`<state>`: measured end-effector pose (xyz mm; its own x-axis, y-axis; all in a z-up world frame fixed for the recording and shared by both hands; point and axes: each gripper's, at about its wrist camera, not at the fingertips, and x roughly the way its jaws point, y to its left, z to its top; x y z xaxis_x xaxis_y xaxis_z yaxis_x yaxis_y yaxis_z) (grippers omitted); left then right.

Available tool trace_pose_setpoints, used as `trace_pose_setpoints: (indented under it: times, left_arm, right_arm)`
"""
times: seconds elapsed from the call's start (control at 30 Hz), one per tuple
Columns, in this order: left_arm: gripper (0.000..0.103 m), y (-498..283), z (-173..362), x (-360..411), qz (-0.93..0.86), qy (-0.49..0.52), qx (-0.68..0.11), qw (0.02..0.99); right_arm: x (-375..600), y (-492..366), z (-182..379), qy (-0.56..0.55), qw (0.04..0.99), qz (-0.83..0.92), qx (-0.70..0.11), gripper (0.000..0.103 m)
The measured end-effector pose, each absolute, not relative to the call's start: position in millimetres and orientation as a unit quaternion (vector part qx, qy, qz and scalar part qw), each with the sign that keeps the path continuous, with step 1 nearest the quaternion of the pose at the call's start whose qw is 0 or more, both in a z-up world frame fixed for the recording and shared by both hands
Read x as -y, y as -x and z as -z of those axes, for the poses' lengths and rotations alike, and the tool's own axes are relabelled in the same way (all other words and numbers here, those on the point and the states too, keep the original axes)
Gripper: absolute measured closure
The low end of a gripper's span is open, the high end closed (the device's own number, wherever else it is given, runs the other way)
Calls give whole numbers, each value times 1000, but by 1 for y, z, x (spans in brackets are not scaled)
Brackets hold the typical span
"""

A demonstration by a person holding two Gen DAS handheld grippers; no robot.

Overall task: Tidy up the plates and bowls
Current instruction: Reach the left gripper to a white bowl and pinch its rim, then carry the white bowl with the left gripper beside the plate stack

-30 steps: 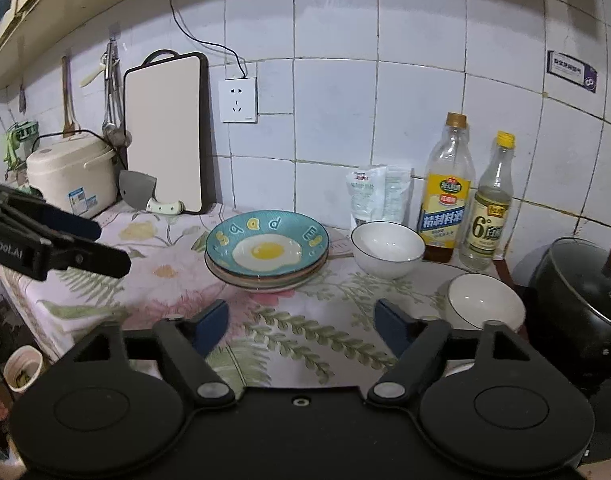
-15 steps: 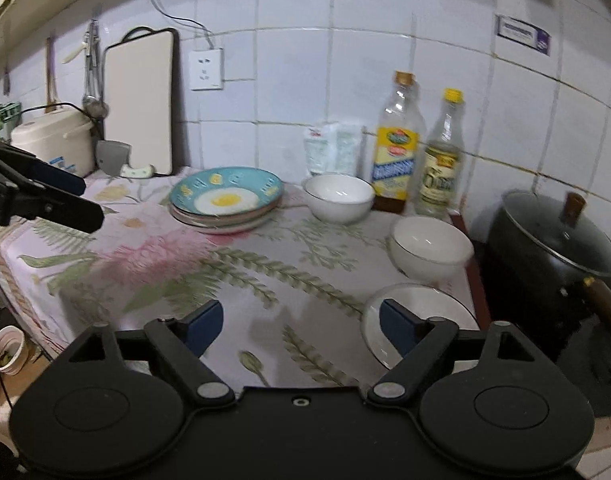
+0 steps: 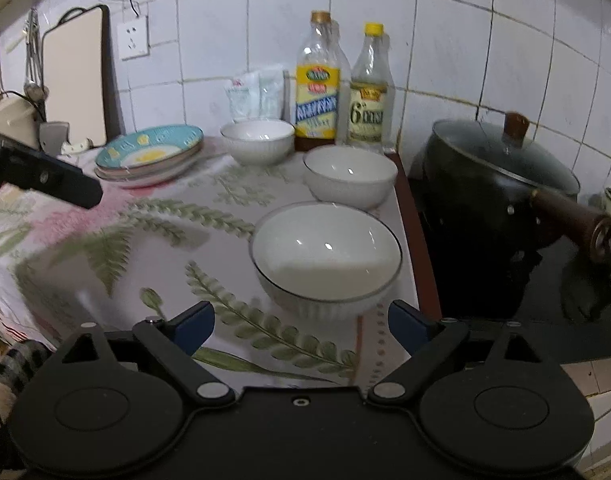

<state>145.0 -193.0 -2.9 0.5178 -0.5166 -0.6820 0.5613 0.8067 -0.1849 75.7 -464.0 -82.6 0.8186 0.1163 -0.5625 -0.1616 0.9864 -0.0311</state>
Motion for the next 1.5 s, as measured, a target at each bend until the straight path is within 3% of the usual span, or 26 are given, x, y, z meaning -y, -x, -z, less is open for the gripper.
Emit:
trace_pose_setpoints:
  times: [0.67, 0.77, 0.83, 0.93, 1.5]
  left_arm:
    - [15, -200, 55, 266, 357, 1, -392, 848]
    - [32, -209, 66, 277, 358, 6, -406, 841]
    - [52, -215, 72, 280, 359, 15, -421, 833]
    - [74, -219, 78, 282, 380, 33, -442, 812]
    - [73, -189, 31, 241, 372, 5, -407, 834]
  right_arm:
    - [484, -141, 138, 21, 955, -107, -274, 7]
    - [482, -146, 140, 28, 957, -115, -263, 7]
    - [480, -149, 140, 33, 957, -114, -263, 6]
    - [480, -151, 139, 35, 957, -116, -264, 6]
    - [432, -129, 102, 50, 963, -105, -245, 6]
